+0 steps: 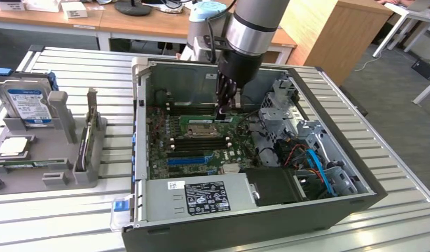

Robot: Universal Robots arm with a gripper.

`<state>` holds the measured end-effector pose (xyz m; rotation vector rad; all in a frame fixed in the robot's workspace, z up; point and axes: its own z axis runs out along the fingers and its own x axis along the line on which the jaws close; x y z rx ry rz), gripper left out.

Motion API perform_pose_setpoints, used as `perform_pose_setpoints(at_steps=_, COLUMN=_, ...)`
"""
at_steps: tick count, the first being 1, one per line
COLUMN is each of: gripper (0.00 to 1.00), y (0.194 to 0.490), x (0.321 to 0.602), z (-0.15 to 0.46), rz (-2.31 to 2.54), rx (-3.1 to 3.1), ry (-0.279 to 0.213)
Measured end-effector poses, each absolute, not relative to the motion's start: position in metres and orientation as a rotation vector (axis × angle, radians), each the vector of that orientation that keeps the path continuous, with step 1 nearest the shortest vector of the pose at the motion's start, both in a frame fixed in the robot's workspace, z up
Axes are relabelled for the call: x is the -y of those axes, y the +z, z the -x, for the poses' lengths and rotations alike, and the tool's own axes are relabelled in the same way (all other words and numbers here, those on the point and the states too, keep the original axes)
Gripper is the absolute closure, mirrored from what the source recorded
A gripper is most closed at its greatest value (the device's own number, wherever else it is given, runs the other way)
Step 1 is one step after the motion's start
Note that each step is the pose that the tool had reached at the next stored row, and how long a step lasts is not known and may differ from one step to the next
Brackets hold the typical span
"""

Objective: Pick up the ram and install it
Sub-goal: 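Pick up the ram and move it above insertion slot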

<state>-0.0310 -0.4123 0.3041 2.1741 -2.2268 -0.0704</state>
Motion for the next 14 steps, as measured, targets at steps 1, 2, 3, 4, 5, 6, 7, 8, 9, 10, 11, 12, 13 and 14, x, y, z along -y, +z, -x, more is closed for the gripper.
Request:
perform_pose_setpoints(at_steps=1, gripper=0.88, y=0.302, x=0.412, z=0.031, rz=-2.174, rx=2.227, ry=-0.07)
perform_pose_setpoints(at_steps=2, gripper=0.88, y=0.301, x=0.412, z=0.031, rz=-2.174, rx=2.227, ry=-0.07)
perform_pose_setpoints(at_steps=3, gripper=0.88, y=0.299, x=0.412, z=0.031, rz=-2.174, rx=2.227, ry=-0.07)
perform_pose_setpoints(at_steps=4, gripper=0.88, y=0.297, x=0.412, z=0.031, rz=-2.174, rx=2.227, ry=-0.07)
perform_pose_setpoints(at_steps=5, gripper=0.88, y=0.295, x=0.412, z=0.031, rz=-2.174, rx=2.227, ry=-0.07)
perform_pose_setpoints(at_steps=6, gripper=0.88, y=0.294, x=0.412, z=0.031, rz=-2.174, rx=2.227, ry=-0.07)
perform_pose_setpoints(at_steps=7, gripper=0.88, y=0.292, x=0.412, z=0.031, rz=-2.174, rx=2.227, ry=-0.07)
perform_pose_setpoints(at_steps=8, gripper=0.88, y=0.291, x=0.412, z=0.031, rz=-2.173, rx=2.227, ry=-0.07)
perform_pose_setpoints(at_steps=9, gripper=0.88, y=0.289, x=0.412, z=0.031, rz=-2.173, rx=2.227, ry=-0.07)
perform_pose_setpoints(at_steps=10, gripper=0.88, y=0.288, x=0.412, z=0.031, rz=-2.173, rx=2.228, ry=-0.07)
perform_pose_setpoints(at_steps=11, gripper=0.88, y=0.287, x=0.412, z=0.031, rz=-2.173, rx=2.228, ry=-0.07)
perform_pose_setpoints(at_steps=12, gripper=0.88, y=0.285, x=0.412, z=0.031, rz=-2.173, rx=2.228, ry=-0.07)
perform_pose_setpoints(at_steps=13, gripper=0.88, y=0.285, x=0.412, z=0.031, rz=-2.173, rx=2.228, ry=-0.07)
perform_pose_setpoints(at_steps=14, gripper=0.88, y=0.285, x=0.412, z=0.031, rz=-2.173, rx=2.228, ry=-0.071)
